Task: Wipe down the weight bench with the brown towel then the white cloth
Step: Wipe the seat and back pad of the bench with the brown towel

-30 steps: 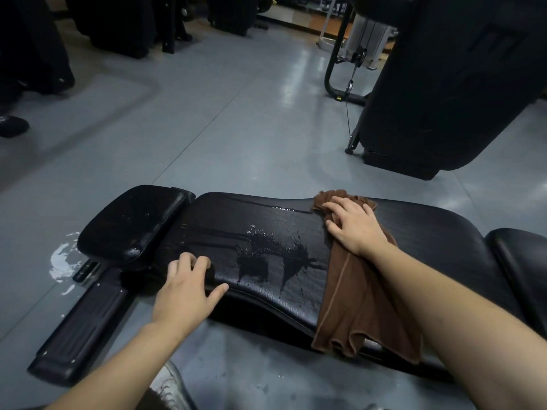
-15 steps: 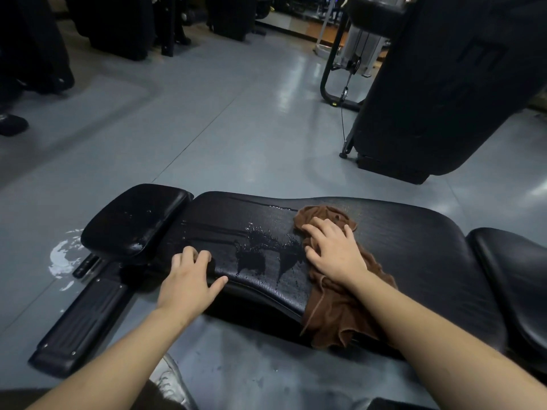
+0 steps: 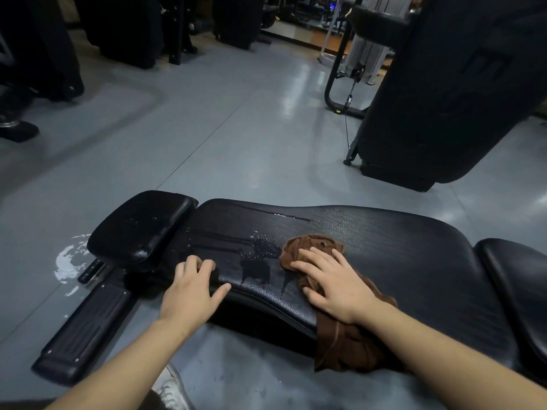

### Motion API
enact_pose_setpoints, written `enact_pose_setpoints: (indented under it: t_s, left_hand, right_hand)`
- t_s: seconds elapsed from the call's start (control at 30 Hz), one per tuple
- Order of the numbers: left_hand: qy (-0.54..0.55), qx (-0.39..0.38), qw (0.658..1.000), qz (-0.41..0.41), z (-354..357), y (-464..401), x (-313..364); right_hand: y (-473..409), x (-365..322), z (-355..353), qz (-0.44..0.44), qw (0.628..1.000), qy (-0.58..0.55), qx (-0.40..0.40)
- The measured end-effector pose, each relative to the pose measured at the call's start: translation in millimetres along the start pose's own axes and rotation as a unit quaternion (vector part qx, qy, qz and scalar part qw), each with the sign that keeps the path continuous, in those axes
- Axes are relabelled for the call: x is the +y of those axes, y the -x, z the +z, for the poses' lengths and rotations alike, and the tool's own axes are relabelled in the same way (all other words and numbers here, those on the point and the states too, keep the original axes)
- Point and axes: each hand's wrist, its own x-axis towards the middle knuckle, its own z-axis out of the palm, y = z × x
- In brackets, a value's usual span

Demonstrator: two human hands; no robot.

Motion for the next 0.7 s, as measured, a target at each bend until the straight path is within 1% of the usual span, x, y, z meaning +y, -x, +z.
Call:
enact_pose_setpoints:
  t_s: [0.13,0.4,0.6,0.7]
  left_hand:
    - [-0.003,0.006,1.0,0.0,3.2,-0.9,-1.0]
    - [-0.024,0.028,0.999,0.009,7.1,-0.7,3.1]
    - [-0.027,0.024,0.999,0.011,6.7,-2.2,1.1]
    - [-0.038,0.015,0.999,0.01,5.6,-2.3,0.7]
  right_hand:
    - [-20.9,23.3,-7.1,0.008,1.0,0.003,0.011]
    - [-77.0,67.0,-11.0,0.11,0.993,-0.018,0.047]
    - [-96.8,76.8,-10.1,0.156,0.985,-0.012,0.069]
    - [-95.4,69.0,-12.5,0.167,0.984,-0.014,0.056]
